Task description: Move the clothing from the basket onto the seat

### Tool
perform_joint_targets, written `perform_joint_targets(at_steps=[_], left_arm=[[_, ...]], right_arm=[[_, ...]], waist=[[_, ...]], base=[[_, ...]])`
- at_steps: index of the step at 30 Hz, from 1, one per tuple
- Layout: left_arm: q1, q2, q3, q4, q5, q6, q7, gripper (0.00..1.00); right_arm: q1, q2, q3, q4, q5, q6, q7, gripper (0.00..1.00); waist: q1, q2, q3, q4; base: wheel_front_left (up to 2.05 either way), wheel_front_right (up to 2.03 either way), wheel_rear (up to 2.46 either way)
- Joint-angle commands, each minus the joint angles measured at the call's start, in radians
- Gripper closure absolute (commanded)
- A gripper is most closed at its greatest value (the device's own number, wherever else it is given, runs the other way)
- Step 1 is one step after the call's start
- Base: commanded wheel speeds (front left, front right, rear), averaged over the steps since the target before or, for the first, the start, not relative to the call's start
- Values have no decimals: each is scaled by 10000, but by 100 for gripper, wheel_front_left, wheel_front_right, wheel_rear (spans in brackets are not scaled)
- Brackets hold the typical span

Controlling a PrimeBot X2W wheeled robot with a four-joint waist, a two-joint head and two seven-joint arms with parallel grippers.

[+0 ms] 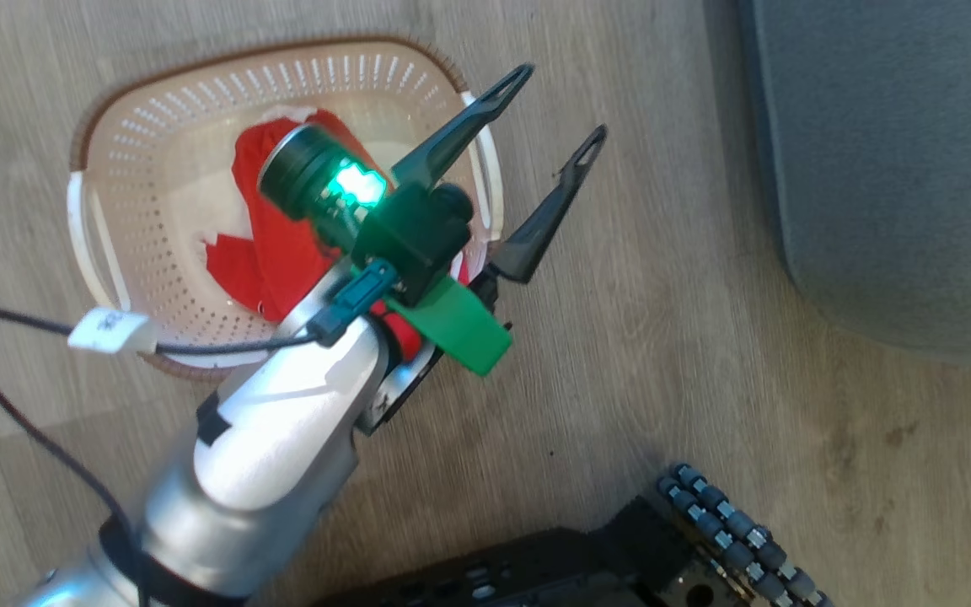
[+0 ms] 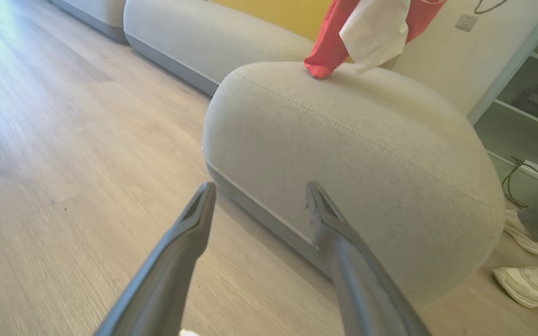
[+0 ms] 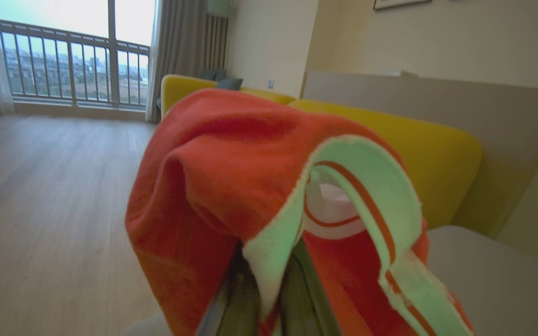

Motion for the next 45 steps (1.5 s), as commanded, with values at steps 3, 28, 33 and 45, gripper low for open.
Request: perform_joint_targets(at_steps=[3,28,33,45], left_arm=[[480,256,188,-361,-64,115,45,0],[2341,158,724,614,-1089,627,-376,0],[3273,13,1265,1129,-1450,765,-439,0],[5860,-66,4179,1382,-963,922,-448,0]], right_arm=[[900,279,-479,933,-280,67,-367,100],[5425,1750,3565,-178,657,67,-1518,0],[7723,2068,3961,-1994,673,67,-1553,0],[11613,3692,4628,-4412,-150,67,-1559,0]], waist=[[0,1,328,12],[0,1,-3093,-546],[0,1,-4436,-23],[0,1,-6669,1102]], base=[[0,0,0],[0,0,0],[0,0,0],[0,0,0]])
